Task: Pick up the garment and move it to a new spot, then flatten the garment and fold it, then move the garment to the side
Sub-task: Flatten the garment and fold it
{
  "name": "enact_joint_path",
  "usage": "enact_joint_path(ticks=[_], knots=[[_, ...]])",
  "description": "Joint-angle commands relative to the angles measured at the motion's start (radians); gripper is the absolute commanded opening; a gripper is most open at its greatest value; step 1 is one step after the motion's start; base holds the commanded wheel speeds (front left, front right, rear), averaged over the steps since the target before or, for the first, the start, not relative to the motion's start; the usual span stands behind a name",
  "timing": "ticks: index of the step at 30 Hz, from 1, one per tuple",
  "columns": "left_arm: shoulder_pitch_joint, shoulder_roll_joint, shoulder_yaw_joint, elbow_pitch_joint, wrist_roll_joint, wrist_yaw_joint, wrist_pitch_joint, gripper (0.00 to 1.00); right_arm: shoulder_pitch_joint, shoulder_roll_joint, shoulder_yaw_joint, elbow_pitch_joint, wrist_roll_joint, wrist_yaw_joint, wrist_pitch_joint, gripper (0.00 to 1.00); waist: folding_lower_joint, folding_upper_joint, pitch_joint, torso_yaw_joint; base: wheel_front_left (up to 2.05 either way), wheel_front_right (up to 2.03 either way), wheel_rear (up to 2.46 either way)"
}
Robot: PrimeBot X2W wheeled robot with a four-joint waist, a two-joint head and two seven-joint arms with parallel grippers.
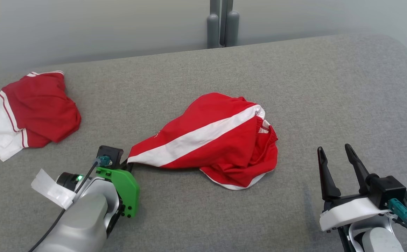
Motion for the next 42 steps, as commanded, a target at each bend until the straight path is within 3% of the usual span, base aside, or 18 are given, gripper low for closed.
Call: enact_joint_path(ticks=[1,15,17,18,32,42], knots=[[-0.011,0.010,-0.006,0.004,0.006,0.008,0.015,0.00,0.009,-0.003,0.000,0.004,0.004,0.000,-0.004,1.00,0.0000,0.0000,-0.005,0.012,0.00,0.00,0.00],[0.035,0.024,-0.008,0.026,-0.006,0.077,0.026,0.00,-0.004,-0.003,0.006,0.017,0.000,0.000,-0.004,1.00,0.0000,0.0000,0.006,0.007,0.00,0.00,0.00],[0.039,0.026,0.001,0.023,-0.013,0.090,0.005,0.47,0.000,-0.003,0.004,0.019,-0.003,0.000,-0.004,1.00,0.0000,0.0000,0.003,0.006,0.00,0.00,0.00],[0.042,0.024,0.003,0.021,-0.015,0.091,-0.002,1.00,0.001,-0.003,0.002,0.021,-0.005,0.000,-0.004,1.00,0.0000,0.0000,0.001,0.007,0.00,0.00,0.00],[0.123,0.055,0.070,-0.113,-0.041,0.111,-0.068,1.00,0.040,-0.003,-0.012,0.026,-0.021,0.000,-0.004,1.00,0.0000,0.0000,-0.082,0.035,0.00,0.00,0.00],[0.371,0.149,0.262,-0.538,0.021,0.232,-0.067,1.00,0.057,-0.003,-0.037,0.007,-0.037,0.000,-0.004,1.00,0.0000,0.0000,-0.132,0.047,0.00,0.00,0.00]])
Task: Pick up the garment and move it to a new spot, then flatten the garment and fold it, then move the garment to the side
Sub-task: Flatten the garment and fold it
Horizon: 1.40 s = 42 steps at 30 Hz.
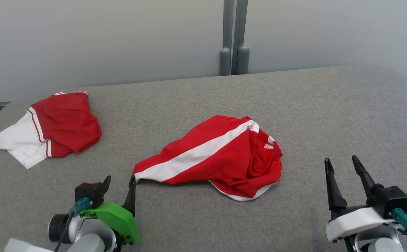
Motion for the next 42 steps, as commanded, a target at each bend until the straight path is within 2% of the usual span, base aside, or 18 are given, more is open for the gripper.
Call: enact_joint_path(ticks=[1,6,15,24,42], knots=[[0.034,0.011,0.026,-0.037,0.014,0.017,-0.002,1.00,0.012,-0.003,-0.001,-0.004,-0.007,0.000,-0.004,1.00,0.0000,0.0000,-0.006,0.001,0.00,0.00,0.00],[0.152,0.018,0.128,-0.202,0.043,0.064,-0.003,1.00,0.015,-0.003,0.001,-0.008,-0.003,0.000,-0.004,1.00,0.0000,0.0000,-0.017,-0.001,0.00,0.00,0.00],[0.276,0.009,0.231,-0.354,0.123,0.089,-0.003,1.00,0.017,-0.003,0.015,-0.012,0.001,0.000,-0.004,1.00,0.0000,0.0000,-0.025,-0.003,0.00,0.00,0.00],[0.342,-0.016,0.299,-0.405,0.180,0.075,-0.003,1.00,0.030,-0.003,0.039,-0.005,0.015,0.000,-0.004,1.00,0.0000,0.0000,-0.032,-0.002,0.00,0.00,0.00],[0.362,-0.070,0.378,-0.375,0.259,0.025,-0.003,1.00,-0.003,-0.003,0.066,0.030,0.029,0.000,0.006,1.00,0.0000,0.0000,-0.021,0.016,0.00,0.00,0.00]])
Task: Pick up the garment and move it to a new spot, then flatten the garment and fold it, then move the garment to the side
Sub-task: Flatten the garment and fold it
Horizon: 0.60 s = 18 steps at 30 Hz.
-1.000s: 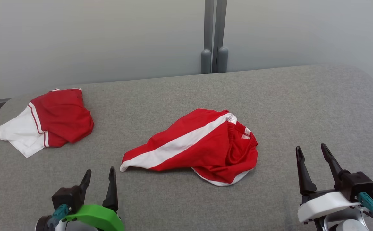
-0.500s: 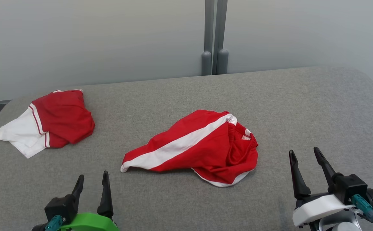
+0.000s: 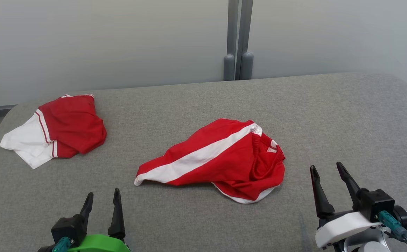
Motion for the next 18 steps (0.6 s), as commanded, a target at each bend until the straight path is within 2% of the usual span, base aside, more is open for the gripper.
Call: enact_joint_path(ticks=[1,8,13,18], knots=[[0.011,-0.001,0.005,0.005,0.012,-0.007,-0.003,1.00,-0.011,-0.003,0.002,0.005,0.004,0.000,0.002,1.00,0.0000,0.0000,0.002,0.004,0.00,0.00,0.00],[-0.009,-0.012,0.006,0.024,0.027,-0.022,-0.003,1.00,-0.055,-0.003,0.007,0.043,0.068,0.000,0.035,1.00,0.0000,0.0000,0.013,0.028,0.00,0.00,0.00],[-0.016,-0.016,0.001,0.029,0.033,-0.026,-0.003,1.00,-0.111,-0.003,0.018,0.082,0.157,0.000,0.108,1.00,0.0000,0.0000,0.024,0.048,0.00,0.00,0.00],[-0.029,-0.022,-0.011,0.034,0.037,-0.030,-0.002,1.00,-0.191,-0.003,0.017,0.134,0.265,0.000,0.236,1.00,0.0000,0.0000,0.038,0.082,0.00,0.00,0.00]])
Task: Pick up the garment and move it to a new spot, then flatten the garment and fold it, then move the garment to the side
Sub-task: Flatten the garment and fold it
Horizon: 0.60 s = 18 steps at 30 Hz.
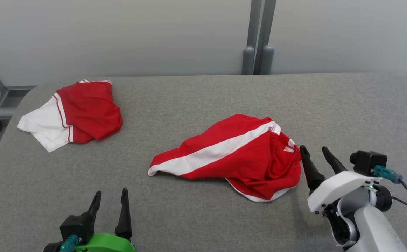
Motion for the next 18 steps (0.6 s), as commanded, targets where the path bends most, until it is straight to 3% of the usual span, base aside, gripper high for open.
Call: enact_joint_path(ticks=[1,18], knots=[[-0.016,-0.002,0.000,0.002,0.006,-0.005,-0.002,1.00,-0.020,-0.007,-0.004,0.007,0.009,0.000,0.013,1.00,0.0000,0.0000,0.012,0.019,0.00,0.00,0.00],[-0.067,-0.017,-0.019,0.013,0.014,-0.016,-0.002,1.00,-0.247,-0.040,-0.042,0.212,0.290,0.000,0.223,1.00,0.0000,0.0000,0.085,0.125,0.00,0.00,0.00]])
